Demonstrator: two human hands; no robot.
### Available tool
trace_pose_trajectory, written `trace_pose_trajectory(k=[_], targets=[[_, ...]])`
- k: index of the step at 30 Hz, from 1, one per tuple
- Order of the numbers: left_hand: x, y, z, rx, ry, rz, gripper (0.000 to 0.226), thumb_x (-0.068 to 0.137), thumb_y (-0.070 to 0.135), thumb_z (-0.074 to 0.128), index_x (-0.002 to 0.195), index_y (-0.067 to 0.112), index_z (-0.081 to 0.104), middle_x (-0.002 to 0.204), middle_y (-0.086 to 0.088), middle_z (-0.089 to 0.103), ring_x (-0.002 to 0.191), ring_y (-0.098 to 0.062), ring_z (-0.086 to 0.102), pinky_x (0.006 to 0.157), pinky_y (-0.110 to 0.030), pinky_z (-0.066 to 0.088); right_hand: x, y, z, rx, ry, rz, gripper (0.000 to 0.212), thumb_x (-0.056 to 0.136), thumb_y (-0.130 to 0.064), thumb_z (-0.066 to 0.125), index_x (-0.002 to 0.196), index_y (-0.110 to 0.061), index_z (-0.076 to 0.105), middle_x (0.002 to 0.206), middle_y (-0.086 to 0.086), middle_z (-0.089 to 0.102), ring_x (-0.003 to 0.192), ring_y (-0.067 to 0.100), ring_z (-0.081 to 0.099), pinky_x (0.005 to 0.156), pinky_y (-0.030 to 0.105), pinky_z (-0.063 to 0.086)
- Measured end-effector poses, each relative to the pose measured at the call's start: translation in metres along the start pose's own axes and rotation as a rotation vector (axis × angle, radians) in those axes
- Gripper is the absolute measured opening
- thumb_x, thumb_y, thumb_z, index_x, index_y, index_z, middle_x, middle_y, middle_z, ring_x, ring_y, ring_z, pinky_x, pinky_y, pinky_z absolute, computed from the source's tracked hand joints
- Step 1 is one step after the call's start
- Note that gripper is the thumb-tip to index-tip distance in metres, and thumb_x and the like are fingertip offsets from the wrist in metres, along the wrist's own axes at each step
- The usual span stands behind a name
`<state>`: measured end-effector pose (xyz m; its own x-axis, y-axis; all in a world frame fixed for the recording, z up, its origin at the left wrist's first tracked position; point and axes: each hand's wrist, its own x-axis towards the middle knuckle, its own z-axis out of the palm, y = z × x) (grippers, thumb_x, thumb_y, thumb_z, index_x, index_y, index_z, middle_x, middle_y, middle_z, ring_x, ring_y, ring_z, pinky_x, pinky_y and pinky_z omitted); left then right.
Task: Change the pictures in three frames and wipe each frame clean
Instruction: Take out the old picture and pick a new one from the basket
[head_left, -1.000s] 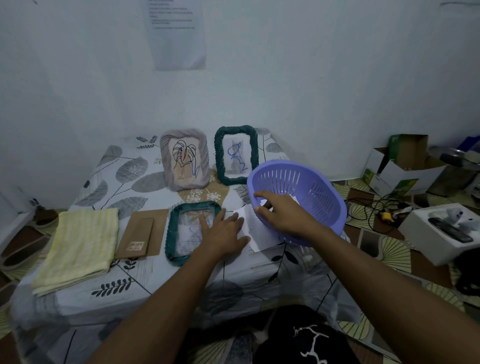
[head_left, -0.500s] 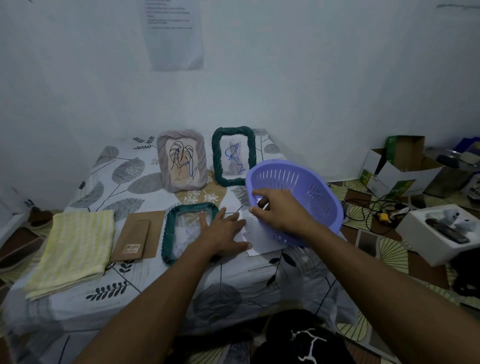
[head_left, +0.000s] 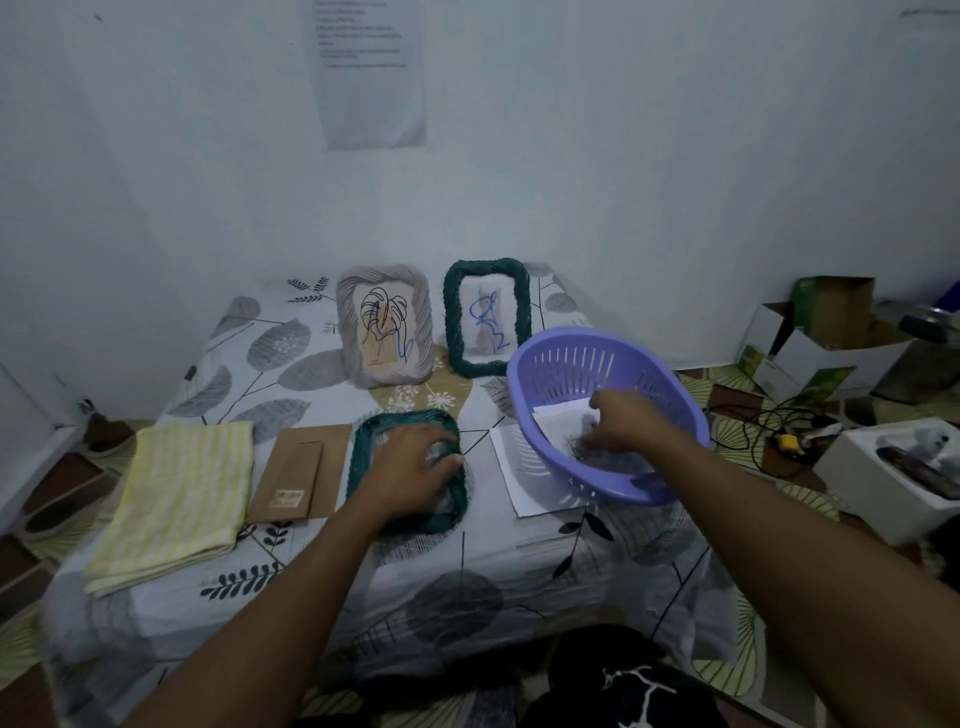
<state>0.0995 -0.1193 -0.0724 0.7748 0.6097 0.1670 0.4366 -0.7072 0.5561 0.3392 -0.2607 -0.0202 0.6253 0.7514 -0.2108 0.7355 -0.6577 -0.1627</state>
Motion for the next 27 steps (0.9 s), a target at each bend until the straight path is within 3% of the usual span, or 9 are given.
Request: trace_pose_trajectory(k=[3, 6, 8, 11, 13, 15, 19, 22, 27], targets=[[0.001, 0.004, -0.001, -0.051, 0.023, 0.0, 0.036, 0.089, 0.038, 0.058, 0.115, 0.015, 0.065, 0.122, -0.004, 0.062, 0.115, -0.021, 0.052, 0.101, -0.037, 0.04, 0.004, -0.003, 0.01, -0.118, -0.09, 0.022, 0.053, 0.076, -0.055, 0.071, 0.101, -0.01, 0.057, 0.109, 0.014, 0.064, 0.098, 0.03, 0.059, 0.083, 0.034, 0.048], [0.007, 0.019, 0.0, -0.119, 0.053, 0.041, 0.03, 0.093, 0.032, 0.059, 0.119, 0.018, 0.062, 0.125, -0.002, 0.059, 0.119, -0.018, 0.048, 0.102, -0.034, 0.037, 0.009, -0.007, 0.015, -0.199, -0.103, 0.028, 0.063, 0.078, -0.059, 0.063, 0.113, -0.008, 0.057, 0.131, 0.023, 0.046, 0.119, 0.04, 0.044, 0.102, 0.045, 0.04], [0.011, 0.034, 0.002, -0.158, 0.086, 0.096, 0.03, 0.094, 0.033, 0.057, 0.121, 0.019, 0.06, 0.126, -0.001, 0.058, 0.119, -0.016, 0.047, 0.102, -0.033, 0.037, 0.006, -0.011, 0.014, -0.209, -0.117, 0.021, 0.061, 0.079, -0.056, 0.062, 0.116, -0.008, 0.057, 0.137, 0.025, 0.035, 0.122, 0.042, 0.039, 0.104, 0.047, 0.037], [0.02, 0.052, 0.005, -0.16, 0.09, 0.193, 0.035, 0.097, 0.027, 0.052, 0.131, 0.018, 0.055, 0.136, -0.002, 0.05, 0.126, -0.015, 0.041, 0.107, -0.031, 0.031, 0.0, -0.014, 0.009, -0.157, -0.076, -0.029, 0.038, 0.08, -0.045, 0.068, 0.089, -0.009, 0.057, 0.115, 0.018, 0.057, 0.09, 0.031, 0.055, 0.079, 0.034, 0.048], [0.025, 0.059, 0.009, -0.102, 0.045, 0.22, 0.038, 0.099, 0.022, 0.048, 0.137, 0.018, 0.051, 0.146, -0.001, 0.043, 0.134, -0.016, 0.034, 0.111, -0.032, 0.026, -0.007, -0.016, 0.007, -0.151, -0.02, -0.063, 0.031, 0.08, -0.039, 0.067, 0.077, -0.013, 0.051, 0.093, 0.011, 0.059, 0.077, 0.027, 0.055, 0.07, 0.032, 0.048], [0.029, 0.062, 0.014, -0.038, 0.018, 0.239, 0.038, 0.1, 0.015, 0.045, 0.137, 0.016, 0.051, 0.149, -0.002, 0.041, 0.136, -0.02, 0.033, 0.113, -0.035, 0.026, -0.013, -0.017, 0.006, -0.179, -0.002, -0.084, 0.029, 0.083, -0.039, 0.063, 0.083, -0.012, 0.051, 0.088, 0.009, 0.054, 0.077, 0.026, 0.054, 0.071, 0.033, 0.049], [0.03, 0.06, 0.021, 0.005, 0.062, 0.247, 0.04, 0.097, 0.005, 0.043, 0.135, 0.013, 0.054, 0.147, -0.007, 0.044, 0.134, -0.026, 0.037, 0.113, -0.038, 0.028, -0.019, -0.022, 0.005, -0.24, -0.002, -0.135, 0.026, 0.086, -0.033, 0.061, 0.093, -0.01, 0.053, 0.101, 0.013, 0.056, 0.083, 0.027, 0.051, 0.074, 0.035, 0.047], [0.026, 0.056, 0.024, -0.033, 0.06, 0.223, 0.044, 0.097, 0.003, 0.042, 0.138, 0.015, 0.05, 0.149, -0.003, 0.04, 0.136, -0.022, 0.034, 0.113, -0.027, 0.023, -0.019, -0.029, 0.006, -0.255, 0.04, -0.193, 0.019, 0.086, -0.026, 0.061, 0.088, -0.011, 0.05, 0.104, 0.014, 0.059, 0.089, 0.03, 0.056, 0.072, 0.035, 0.046], [0.022, 0.054, 0.029, -0.098, 0.065, 0.202, 0.047, 0.097, 0.005, 0.043, 0.142, 0.019, 0.045, 0.152, 0.003, 0.036, 0.138, -0.016, 0.031, 0.108, -0.016, 0.016, -0.012, -0.025, 0.012, -0.151, 0.163, -0.162, 0.027, 0.083, -0.024, 0.066, 0.067, -0.014, 0.046, 0.074, 0.007, 0.05, 0.064, 0.025, 0.049, 0.062, 0.032, 0.045]])
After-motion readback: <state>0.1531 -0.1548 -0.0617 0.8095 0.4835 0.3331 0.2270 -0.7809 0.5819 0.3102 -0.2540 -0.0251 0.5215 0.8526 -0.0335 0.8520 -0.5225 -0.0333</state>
